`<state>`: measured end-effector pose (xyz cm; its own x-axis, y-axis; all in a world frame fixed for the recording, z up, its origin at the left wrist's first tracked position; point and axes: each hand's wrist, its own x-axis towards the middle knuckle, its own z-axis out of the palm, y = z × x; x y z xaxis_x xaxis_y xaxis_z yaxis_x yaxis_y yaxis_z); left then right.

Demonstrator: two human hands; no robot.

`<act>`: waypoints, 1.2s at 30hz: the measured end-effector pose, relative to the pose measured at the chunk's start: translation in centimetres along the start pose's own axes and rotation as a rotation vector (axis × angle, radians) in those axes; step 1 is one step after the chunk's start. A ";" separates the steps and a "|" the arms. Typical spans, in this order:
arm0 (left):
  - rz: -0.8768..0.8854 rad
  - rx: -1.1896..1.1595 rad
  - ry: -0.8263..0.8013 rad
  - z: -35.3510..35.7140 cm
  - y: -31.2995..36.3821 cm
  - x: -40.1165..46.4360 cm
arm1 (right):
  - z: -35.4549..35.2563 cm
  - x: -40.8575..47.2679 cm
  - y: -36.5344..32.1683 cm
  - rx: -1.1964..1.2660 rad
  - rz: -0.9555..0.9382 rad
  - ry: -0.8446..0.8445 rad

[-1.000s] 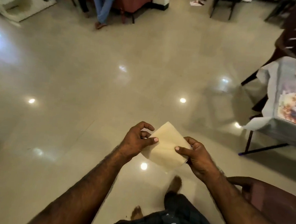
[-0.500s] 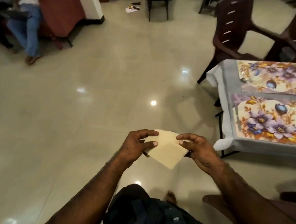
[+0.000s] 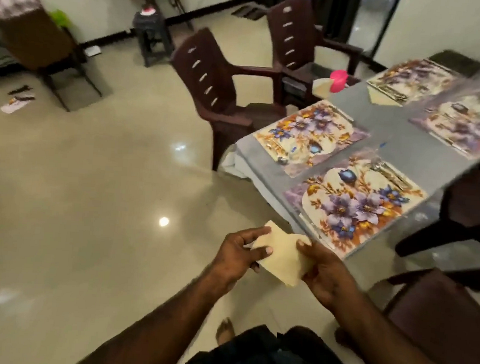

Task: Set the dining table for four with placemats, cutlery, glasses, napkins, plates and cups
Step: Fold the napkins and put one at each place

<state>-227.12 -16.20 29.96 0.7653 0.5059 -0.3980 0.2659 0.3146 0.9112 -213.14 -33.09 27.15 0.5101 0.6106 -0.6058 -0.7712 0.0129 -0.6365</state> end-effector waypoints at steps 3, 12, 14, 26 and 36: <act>-0.050 0.031 -0.099 1.1 0.9 5.3 | -0.7 1.8 -1.0 0.128 -0.166 0.242; -0.111 0.432 -0.278 7.8 -0.3 20.0 | -7.7 9.6 -5.4 -0.021 -0.250 0.585; -0.078 0.508 -0.313 9.6 0.9 22.7 | -9.0 11.1 -8.4 -0.074 -0.254 0.600; -0.199 0.500 -0.396 20.4 1.9 37.4 | -16.0 19.3 -16.8 0.151 -0.125 0.673; -0.140 0.929 -0.606 20.3 0.5 40.0 | -19.0 21.7 -16.1 -0.165 -0.105 0.927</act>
<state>-184.52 -12.10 16.68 0.7865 -0.0419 -0.6162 0.5126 -0.5122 0.6891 -182.44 -35.10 15.17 0.7281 -0.2604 -0.6341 -0.6764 -0.1234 -0.7261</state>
